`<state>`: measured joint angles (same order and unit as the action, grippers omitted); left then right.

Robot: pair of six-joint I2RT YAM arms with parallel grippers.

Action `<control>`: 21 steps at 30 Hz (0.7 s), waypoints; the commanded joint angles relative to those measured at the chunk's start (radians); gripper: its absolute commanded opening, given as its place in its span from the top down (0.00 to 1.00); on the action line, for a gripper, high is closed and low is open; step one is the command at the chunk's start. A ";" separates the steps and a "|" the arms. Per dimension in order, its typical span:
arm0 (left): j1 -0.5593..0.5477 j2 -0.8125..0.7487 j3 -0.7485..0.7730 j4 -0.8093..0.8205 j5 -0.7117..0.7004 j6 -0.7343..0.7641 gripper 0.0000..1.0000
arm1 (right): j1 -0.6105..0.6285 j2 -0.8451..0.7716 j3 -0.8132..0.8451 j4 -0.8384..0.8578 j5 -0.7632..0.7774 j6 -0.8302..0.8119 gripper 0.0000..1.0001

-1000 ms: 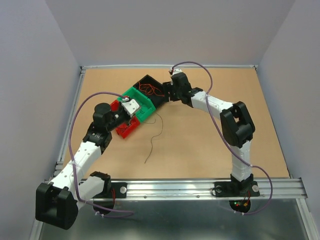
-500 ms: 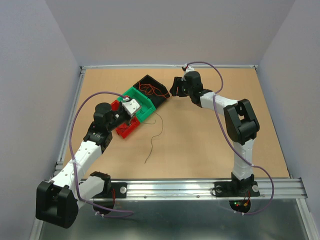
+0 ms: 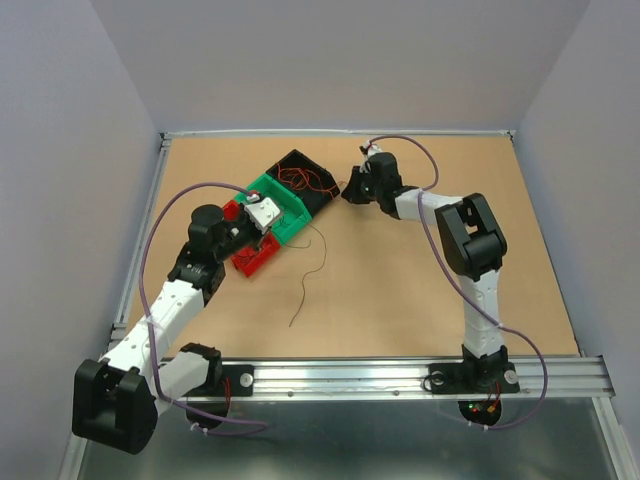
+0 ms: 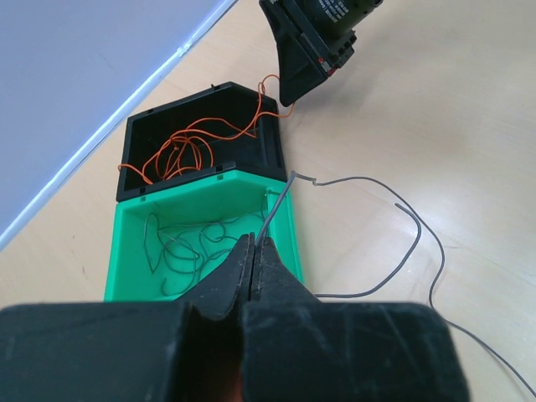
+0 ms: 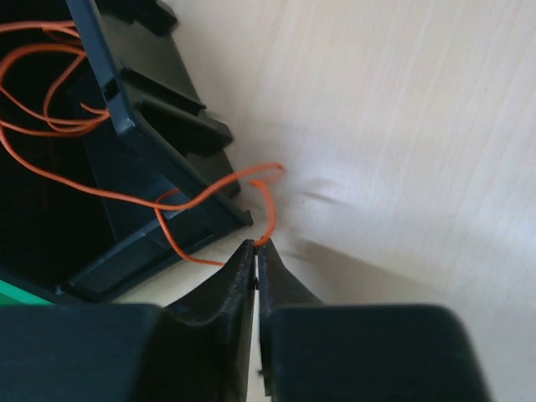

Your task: Untangle the cables

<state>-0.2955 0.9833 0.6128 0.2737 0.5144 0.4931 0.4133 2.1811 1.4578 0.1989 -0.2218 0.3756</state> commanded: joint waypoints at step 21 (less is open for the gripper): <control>0.004 0.014 -0.004 0.055 0.004 0.010 1.00 | 0.160 -0.146 0.022 0.027 0.217 -0.230 1.00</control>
<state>-0.2943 1.0000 0.6128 0.2741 0.5140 0.4934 0.5327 2.0483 1.4178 0.2184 -0.0746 0.2279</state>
